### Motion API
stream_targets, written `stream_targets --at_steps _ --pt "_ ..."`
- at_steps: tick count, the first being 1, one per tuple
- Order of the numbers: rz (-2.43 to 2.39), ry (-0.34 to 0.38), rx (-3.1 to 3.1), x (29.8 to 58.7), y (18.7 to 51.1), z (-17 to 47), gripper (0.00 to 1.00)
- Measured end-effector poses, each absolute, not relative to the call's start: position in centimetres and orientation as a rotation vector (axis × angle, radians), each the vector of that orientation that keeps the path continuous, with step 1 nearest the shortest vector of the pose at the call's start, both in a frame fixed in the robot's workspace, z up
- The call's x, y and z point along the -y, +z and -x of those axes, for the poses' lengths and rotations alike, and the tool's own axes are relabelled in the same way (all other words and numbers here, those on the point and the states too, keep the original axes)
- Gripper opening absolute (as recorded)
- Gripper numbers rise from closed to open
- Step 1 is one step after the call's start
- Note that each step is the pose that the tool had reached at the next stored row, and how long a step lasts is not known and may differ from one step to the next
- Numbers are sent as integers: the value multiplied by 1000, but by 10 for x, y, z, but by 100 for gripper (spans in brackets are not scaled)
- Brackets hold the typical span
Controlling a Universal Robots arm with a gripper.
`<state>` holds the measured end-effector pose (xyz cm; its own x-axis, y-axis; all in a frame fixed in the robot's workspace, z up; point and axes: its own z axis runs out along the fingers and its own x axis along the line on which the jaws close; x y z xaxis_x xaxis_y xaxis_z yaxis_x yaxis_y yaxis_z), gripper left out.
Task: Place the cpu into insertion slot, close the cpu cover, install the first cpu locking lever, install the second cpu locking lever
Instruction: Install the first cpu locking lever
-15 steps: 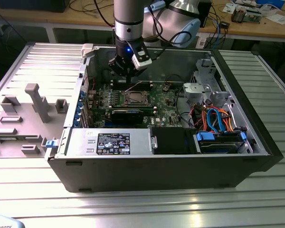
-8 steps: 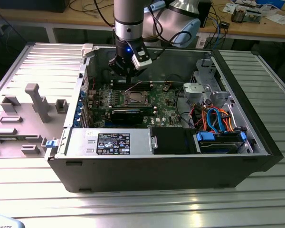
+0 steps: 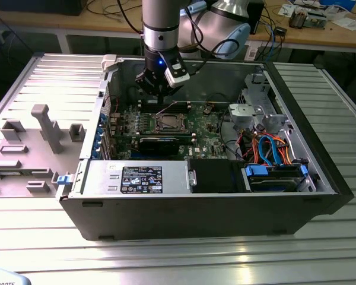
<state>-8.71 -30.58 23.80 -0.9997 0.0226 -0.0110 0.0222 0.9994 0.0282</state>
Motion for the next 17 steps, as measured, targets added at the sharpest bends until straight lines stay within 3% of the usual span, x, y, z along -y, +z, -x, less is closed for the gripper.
stream_targets --at_steps 17 --pt "15 52 -3130 296 229 61 11"
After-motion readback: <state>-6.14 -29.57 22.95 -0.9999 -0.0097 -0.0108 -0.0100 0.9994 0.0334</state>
